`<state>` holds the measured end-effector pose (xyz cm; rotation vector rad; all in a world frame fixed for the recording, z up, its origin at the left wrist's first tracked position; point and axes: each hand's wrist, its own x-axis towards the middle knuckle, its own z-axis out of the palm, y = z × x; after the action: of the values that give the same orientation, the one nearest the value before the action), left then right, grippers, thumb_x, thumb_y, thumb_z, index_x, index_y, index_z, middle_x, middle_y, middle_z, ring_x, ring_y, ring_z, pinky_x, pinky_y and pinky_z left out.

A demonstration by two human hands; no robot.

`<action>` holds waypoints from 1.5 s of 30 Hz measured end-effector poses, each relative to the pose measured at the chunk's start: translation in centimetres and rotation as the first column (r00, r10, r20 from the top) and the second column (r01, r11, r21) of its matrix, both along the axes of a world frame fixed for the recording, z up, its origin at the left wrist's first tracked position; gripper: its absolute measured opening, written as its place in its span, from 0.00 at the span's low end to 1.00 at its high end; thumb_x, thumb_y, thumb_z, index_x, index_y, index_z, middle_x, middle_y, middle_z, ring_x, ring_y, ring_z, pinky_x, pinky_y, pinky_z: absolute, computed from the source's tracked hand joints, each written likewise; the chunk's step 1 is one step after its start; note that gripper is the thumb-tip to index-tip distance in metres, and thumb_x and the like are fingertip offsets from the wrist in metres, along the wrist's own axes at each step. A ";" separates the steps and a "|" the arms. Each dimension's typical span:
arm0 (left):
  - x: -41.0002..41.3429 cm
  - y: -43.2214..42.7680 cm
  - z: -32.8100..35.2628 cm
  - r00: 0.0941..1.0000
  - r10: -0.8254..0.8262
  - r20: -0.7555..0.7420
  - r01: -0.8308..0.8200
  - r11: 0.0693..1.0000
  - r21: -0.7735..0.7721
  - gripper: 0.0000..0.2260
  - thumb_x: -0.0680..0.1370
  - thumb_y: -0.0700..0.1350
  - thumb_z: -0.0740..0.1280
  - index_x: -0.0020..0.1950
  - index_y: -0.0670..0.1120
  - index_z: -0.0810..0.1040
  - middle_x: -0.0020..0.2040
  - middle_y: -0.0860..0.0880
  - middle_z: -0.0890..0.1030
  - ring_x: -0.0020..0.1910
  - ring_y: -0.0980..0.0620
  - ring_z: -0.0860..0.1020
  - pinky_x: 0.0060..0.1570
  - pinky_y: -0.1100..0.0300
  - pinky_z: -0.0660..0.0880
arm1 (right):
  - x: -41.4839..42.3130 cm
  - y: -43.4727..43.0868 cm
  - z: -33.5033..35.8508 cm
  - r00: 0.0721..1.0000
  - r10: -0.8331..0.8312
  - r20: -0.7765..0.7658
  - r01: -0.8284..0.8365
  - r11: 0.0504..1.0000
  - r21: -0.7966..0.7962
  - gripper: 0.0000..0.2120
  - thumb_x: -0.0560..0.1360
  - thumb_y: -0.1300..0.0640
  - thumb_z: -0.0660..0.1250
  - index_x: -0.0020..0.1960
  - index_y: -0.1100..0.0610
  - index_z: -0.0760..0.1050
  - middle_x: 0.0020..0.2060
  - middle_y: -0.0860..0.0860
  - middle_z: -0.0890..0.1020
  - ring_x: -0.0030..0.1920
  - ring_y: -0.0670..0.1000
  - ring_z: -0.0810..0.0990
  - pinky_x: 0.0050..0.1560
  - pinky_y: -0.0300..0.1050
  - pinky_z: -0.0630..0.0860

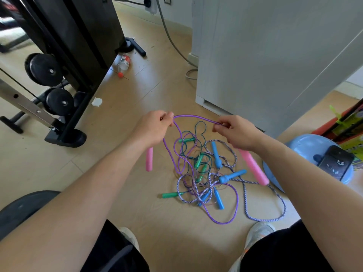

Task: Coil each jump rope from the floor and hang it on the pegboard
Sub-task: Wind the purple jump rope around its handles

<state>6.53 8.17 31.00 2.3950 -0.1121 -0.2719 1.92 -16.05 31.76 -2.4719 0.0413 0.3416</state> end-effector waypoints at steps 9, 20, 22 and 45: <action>-0.8 -1.4 -0.3 0.952 -0.011 -0.306 -0.138 0.877 -0.461 0.18 0.77 0.25 0.55 0.57 0.43 0.74 0.44 0.44 0.77 0.37 0.51 0.75 0.33 0.62 0.75 | -0.6 3.7 0.2 0.996 -0.052 -0.074 0.055 0.998 0.038 0.17 0.78 0.46 0.65 0.39 0.58 0.74 0.28 0.48 0.71 0.31 0.51 0.70 0.32 0.43 0.65; -2.2 -2.7 -1.2 0.920 -0.085 -0.383 -0.170 0.794 -0.583 0.13 0.77 0.39 0.71 0.60 0.44 0.73 0.43 0.43 0.83 0.36 0.50 0.82 0.36 0.61 0.80 | -0.9 5.5 0.2 0.972 -0.159 -0.170 0.228 0.799 0.556 0.12 0.73 0.65 0.57 0.51 0.68 0.76 0.47 0.56 0.76 0.43 0.49 0.74 0.43 0.40 0.71; -2.2 -2.9 -1.4 0.931 -0.083 -0.354 -0.142 0.813 -0.565 0.09 0.78 0.40 0.70 0.57 0.45 0.75 0.43 0.44 0.83 0.37 0.50 0.82 0.36 0.61 0.78 | -0.7 5.3 0.1 0.961 -0.133 -0.241 0.255 0.763 0.594 0.13 0.73 0.70 0.55 0.53 0.73 0.73 0.45 0.60 0.78 0.43 0.54 0.78 0.44 0.46 0.74; -3.7 -3.3 0.1 0.883 -0.357 -0.305 0.137 0.817 -0.560 0.23 0.76 0.28 0.68 0.69 0.40 0.68 0.48 0.41 0.83 0.29 0.57 0.80 0.26 0.71 0.71 | 0.2 2.3 -1.8 0.991 0.021 -0.132 0.028 0.931 0.363 0.19 0.73 0.40 0.62 0.57 0.47 0.80 0.54 0.44 0.82 0.58 0.45 0.78 0.64 0.46 0.70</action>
<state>2.84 4.83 31.14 1.7309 -0.2802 -0.7514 2.12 -13.73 29.98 -2.0778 0.0344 0.4685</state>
